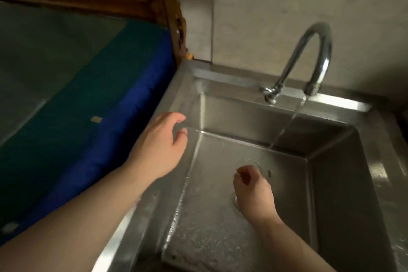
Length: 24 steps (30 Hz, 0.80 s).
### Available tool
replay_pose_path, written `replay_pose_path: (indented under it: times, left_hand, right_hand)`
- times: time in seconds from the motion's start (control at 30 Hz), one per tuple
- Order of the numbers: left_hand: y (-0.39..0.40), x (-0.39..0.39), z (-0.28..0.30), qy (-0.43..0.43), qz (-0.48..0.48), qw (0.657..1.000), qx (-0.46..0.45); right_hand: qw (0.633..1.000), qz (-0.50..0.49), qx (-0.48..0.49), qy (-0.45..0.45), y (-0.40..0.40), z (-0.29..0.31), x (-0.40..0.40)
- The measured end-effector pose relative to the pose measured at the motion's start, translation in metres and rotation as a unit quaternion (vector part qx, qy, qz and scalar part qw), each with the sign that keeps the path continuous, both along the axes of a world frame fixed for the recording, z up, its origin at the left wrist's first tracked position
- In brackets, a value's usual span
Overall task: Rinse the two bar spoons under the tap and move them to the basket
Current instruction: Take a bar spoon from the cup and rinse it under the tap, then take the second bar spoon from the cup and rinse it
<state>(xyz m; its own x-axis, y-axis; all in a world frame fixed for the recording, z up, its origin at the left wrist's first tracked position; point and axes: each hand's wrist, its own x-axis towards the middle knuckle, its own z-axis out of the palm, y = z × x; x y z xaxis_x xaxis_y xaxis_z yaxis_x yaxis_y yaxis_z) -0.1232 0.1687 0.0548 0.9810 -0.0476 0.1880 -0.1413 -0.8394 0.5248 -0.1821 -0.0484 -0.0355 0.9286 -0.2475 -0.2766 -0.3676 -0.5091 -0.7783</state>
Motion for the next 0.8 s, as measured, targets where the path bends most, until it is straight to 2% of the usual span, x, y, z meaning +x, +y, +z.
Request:
replay_pose_path:
  times: [0.17, 0.3, 0.4, 0.5, 0.6, 0.73, 0.8]
  left_hand:
    - [0.068, -0.039, 0.089, -0.088, -0.023, 0.99, 0.112]
    - [0.145, -0.086, 0.141, -0.137, 0.048, 0.972, 0.185]
    - [0.213, -0.135, 0.152, -0.131, 0.128, 0.966, 0.182]
    - [0.278, -0.186, 0.134, -0.127, 0.221, 0.956, 0.146]
    - [0.321, -0.228, 0.088, -0.124, 0.336, 0.932, 0.061]
    - [0.35, -0.266, 0.018, -0.035, 0.436, 0.898, -0.055]
    - [0.355, -0.278, -0.006, 0.005, 0.443, 0.894, -0.068]
  right_hand:
    - [0.992, 0.101, 0.048, -0.053, 0.1, 0.068, 0.001]
    - [0.974, 0.173, 0.116, -0.085, 0.182, 0.1, -0.005]
    - [0.954, 0.236, 0.172, -0.073, 0.237, 0.109, -0.013]
    - [0.935, 0.282, 0.21, -0.04, 0.287, 0.109, -0.023]
    - [0.92, 0.319, 0.228, -0.013, 0.33, 0.108, -0.028]
    - [0.901, 0.348, 0.251, 0.061, 0.38, 0.114, -0.026]
    - [0.897, 0.36, 0.246, 0.072, 0.401, 0.114, -0.026]
